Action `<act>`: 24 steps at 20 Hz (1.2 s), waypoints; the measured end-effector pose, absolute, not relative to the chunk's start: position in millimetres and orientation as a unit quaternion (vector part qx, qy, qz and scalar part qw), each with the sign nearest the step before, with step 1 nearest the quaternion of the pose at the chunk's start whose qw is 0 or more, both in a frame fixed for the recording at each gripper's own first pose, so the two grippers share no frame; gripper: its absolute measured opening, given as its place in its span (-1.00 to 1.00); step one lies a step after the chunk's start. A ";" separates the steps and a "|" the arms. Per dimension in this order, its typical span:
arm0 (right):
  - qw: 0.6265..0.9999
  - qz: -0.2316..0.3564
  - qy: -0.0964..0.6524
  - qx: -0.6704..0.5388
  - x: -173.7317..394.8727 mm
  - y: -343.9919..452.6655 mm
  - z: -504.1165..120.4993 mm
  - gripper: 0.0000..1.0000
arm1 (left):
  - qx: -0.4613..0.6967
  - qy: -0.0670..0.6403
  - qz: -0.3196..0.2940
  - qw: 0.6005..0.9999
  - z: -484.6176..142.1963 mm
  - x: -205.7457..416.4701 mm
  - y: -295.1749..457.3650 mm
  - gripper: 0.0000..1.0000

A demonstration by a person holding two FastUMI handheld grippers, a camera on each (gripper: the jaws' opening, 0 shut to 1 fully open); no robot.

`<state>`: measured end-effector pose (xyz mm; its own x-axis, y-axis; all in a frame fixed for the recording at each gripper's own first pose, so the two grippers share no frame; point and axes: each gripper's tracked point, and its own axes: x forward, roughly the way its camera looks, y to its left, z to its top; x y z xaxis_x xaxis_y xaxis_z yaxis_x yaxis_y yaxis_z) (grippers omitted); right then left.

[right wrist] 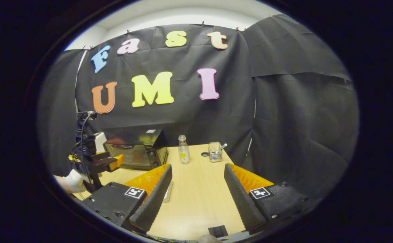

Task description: Open the electric oven with the left hand, put the food in, and close the electric oven.

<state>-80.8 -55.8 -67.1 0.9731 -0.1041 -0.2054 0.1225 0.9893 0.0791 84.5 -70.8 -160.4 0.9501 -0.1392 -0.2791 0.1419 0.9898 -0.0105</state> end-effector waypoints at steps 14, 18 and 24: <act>1.000 0.008 0.014 0.025 -162.5 -121.3 -39.8 0.92 | 0.021 0.030 0.012 0.999 2.3 -160.5 -88.3 0.92; 0.999 0.022 0.018 0.024 -171.6 -118.0 -43.1 0.93 | 0.015 0.038 0.035 0.999 0.3 -204.9 -75.2 0.92; 0.998 0.037 0.030 0.037 -173.4 -90.9 -41.3 0.97 | 0.000 0.059 0.048 0.997 -17.9 -213.7 -52.3 0.92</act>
